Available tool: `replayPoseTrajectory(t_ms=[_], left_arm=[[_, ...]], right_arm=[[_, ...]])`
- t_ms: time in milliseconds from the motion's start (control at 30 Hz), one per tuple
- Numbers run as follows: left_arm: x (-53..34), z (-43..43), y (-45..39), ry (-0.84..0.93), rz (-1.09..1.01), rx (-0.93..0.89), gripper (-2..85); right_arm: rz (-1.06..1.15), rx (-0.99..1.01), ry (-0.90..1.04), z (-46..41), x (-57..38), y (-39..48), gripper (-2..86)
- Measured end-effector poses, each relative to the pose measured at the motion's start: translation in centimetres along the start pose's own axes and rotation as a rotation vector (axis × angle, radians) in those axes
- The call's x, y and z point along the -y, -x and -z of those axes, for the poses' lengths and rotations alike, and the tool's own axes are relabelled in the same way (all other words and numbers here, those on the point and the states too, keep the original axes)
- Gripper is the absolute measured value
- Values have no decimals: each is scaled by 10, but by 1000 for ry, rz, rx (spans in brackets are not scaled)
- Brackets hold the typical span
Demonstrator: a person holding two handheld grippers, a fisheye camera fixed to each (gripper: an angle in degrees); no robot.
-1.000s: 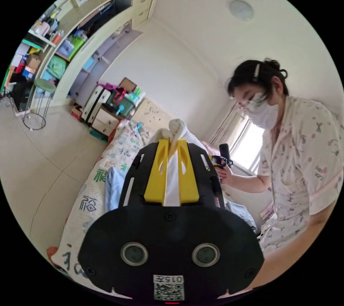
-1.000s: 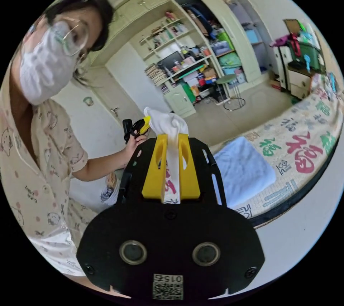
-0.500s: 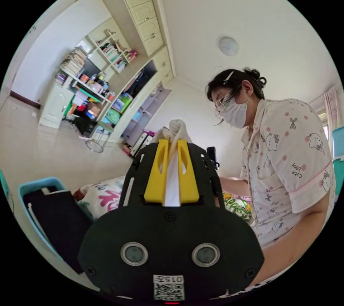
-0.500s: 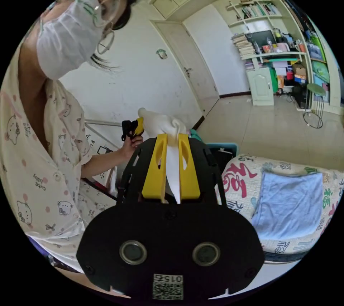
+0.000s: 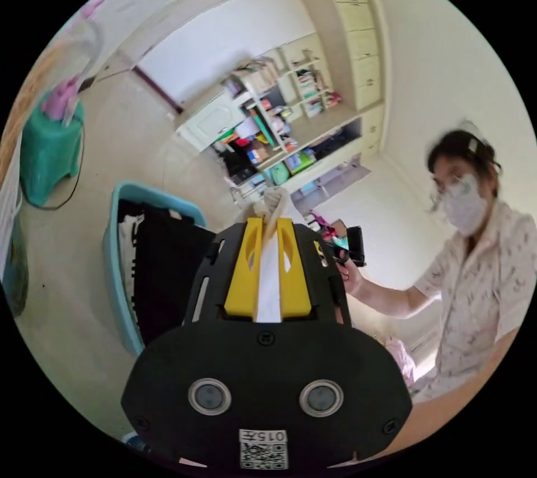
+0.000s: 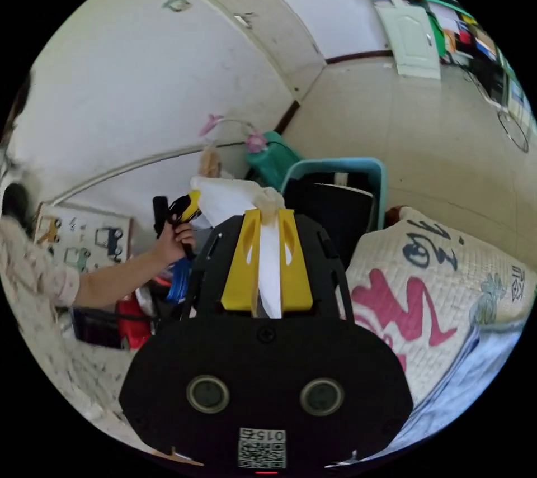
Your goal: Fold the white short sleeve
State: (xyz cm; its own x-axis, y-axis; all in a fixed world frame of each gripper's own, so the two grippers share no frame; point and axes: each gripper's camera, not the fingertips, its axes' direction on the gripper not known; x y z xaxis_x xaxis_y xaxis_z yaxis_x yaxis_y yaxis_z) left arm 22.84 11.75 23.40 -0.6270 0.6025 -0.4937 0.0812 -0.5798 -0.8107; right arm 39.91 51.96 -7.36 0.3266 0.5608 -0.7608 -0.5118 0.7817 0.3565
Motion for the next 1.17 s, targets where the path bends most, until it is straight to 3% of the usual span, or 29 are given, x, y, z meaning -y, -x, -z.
replayPoseTrajectory(t_ms=[67, 167, 233, 300, 400, 500, 633, 700, 800, 867, 967, 1067, 1167], left_arm=[[34, -99, 115, 16, 170, 149, 63], [72, -191, 182, -66, 186, 352, 64], [86, -224, 199, -185, 196, 364, 61], [101, -255, 212, -183, 195, 276, 51], [114, -296, 192, -82, 13, 235, 29], [106, -336, 138, -26, -259, 288, 11], [62, -427, 54, -42, -558, 648, -5], [35, -478, 31, -49, -683, 633, -7], [-8, -569, 16, 12, -845, 403, -8], [-46, -640, 5, 88, -961, 121, -7], [-111, -715, -23, 156, -1077, -166, -3], [-195, -772, -45, 306, -1076, -445, 16], [-302, -814, -60, 484, -997, -651, 61]], right_arm=[[-188, -97, 32, -74, 67, -61, 61], [-418, -269, 116, -136, 143, -117, 53], [-507, -267, 68, -132, 170, -122, 49], [-494, -199, -26, -108, 185, -107, 42], [-377, -153, -129, -51, 186, -61, 21], [-294, -251, -239, 23, 166, -3, 3], [-130, -662, -473, 137, 135, 115, -5], [-113, -860, -575, 177, 124, 159, -6], [-160, -1077, -621, 236, 115, 211, -4], [-182, -1291, -652, 278, 106, 253, 5], [-288, -1585, -785, 333, 80, 310, 53], [-448, -1703, -892, 386, 35, 368, 63], [-685, -1763, -848, 429, -16, 423, 68]])
